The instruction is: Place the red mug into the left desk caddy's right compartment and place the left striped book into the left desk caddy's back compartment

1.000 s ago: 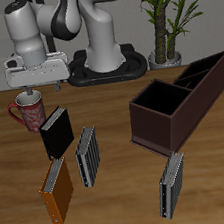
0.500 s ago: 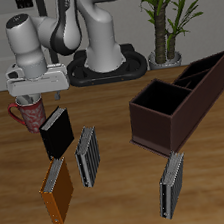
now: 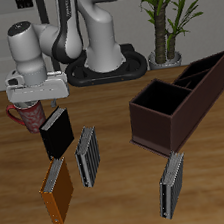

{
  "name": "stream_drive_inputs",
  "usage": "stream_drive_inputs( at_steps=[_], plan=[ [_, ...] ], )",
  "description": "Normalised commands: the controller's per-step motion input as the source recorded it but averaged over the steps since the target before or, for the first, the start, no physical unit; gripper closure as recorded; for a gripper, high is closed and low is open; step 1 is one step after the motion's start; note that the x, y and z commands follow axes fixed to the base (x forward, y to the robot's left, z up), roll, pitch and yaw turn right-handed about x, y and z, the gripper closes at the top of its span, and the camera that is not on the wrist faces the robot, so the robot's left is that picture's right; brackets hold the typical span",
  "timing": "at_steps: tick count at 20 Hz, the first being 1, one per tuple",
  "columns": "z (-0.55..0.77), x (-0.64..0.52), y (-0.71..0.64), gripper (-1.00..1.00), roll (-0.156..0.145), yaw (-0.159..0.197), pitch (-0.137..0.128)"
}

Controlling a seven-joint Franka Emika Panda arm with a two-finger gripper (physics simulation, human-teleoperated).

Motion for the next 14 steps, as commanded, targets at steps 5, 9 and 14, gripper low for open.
stream_drive_inputs(
  at_steps=[5, 9, 14],
  plan=[
    [0.01, -0.03, 0.0, 1.0, -0.009, -0.027, 0.0],
    [0.21, -0.09, 0.12, 1.0, -0.021, -0.042, -0.006],
    [0.15, -0.05, 0.17, 1.0, -0.034, -0.028, 0.029]
  ],
)
